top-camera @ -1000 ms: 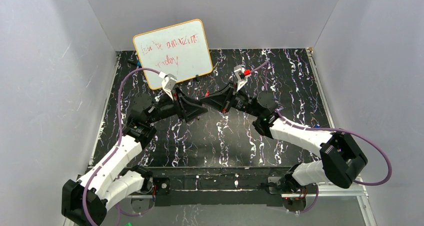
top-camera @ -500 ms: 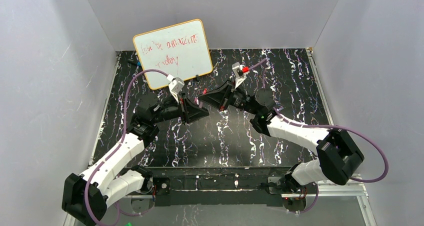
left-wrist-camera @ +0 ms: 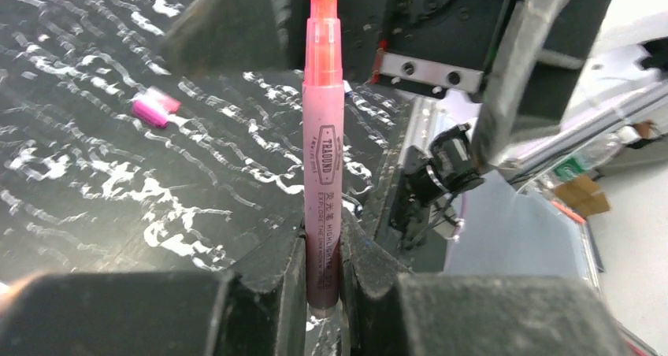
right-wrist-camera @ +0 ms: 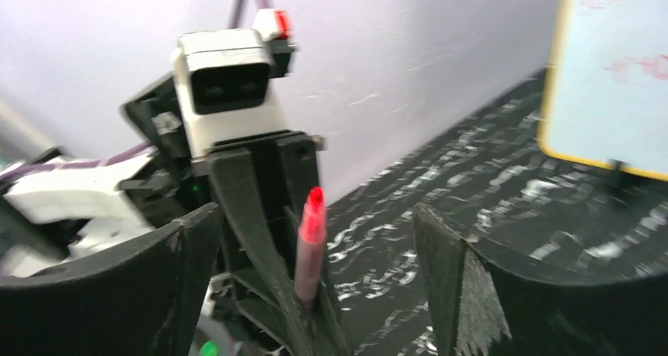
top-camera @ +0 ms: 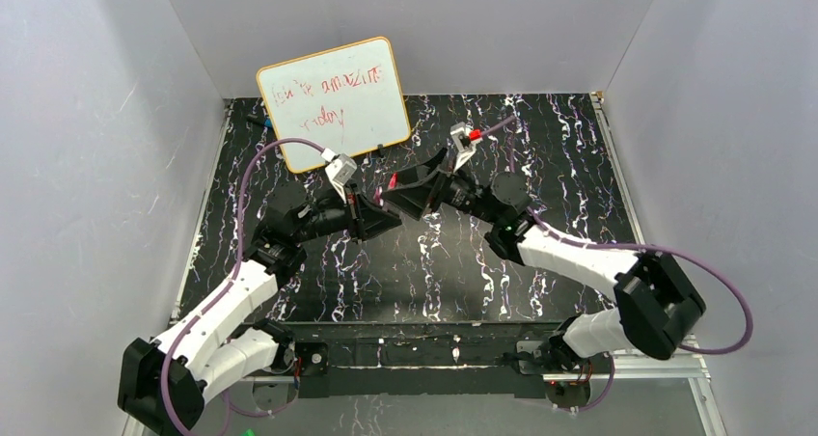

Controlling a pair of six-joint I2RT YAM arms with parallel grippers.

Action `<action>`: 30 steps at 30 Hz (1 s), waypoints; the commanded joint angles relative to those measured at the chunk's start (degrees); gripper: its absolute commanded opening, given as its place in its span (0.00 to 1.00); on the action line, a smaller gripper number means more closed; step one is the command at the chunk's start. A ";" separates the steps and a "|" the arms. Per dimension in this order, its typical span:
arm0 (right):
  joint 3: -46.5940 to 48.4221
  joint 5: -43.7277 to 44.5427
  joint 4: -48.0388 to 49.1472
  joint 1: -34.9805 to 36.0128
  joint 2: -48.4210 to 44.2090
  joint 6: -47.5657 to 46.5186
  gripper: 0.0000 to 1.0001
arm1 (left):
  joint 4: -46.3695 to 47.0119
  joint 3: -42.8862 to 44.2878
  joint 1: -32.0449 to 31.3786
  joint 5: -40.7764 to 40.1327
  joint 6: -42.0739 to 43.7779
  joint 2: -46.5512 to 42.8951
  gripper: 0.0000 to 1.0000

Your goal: Insert the pens into the pen caps

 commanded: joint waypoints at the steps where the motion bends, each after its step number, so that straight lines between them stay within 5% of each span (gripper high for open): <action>1: -6.59 19.61 -9.37 -0.90 -11.67 -2.67 0.99 | -14.80 3.49 -0.19 -8.29 8.34 -2.86 0.00; 5: -18.19 37.56 -14.10 -3.46 -26.88 -2.75 0.99 | -24.44 3.69 -0.10 -21.86 13.29 -4.88 0.00; 9: -16.83 44.32 -34.43 -7.62 -32.42 -3.23 0.99 | -29.78 3.73 -0.01 -31.02 15.75 -5.24 0.00; 12: -8.51 37.56 -51.92 -16.80 -23.45 -2.74 0.96 | -32.07 4.42 0.15 -33.37 17.22 -5.35 0.00; 17: 4.26 15.60 -63.63 -31.22 1.50 -7.71 0.70 | -33.48 4.34 0.59 -33.99 17.58 -6.42 0.00; 22: 20.59 13.27 -75.32 -31.09 18.09 -18.70 0.44 | -34.02 4.20 0.70 -32.62 17.60 -6.79 0.00; 30: 33.98 30.06 -86.41 -22.96 26.17 -28.81 0.43 | -34.01 4.61 0.87 -30.06 17.51 -5.59 0.00</action>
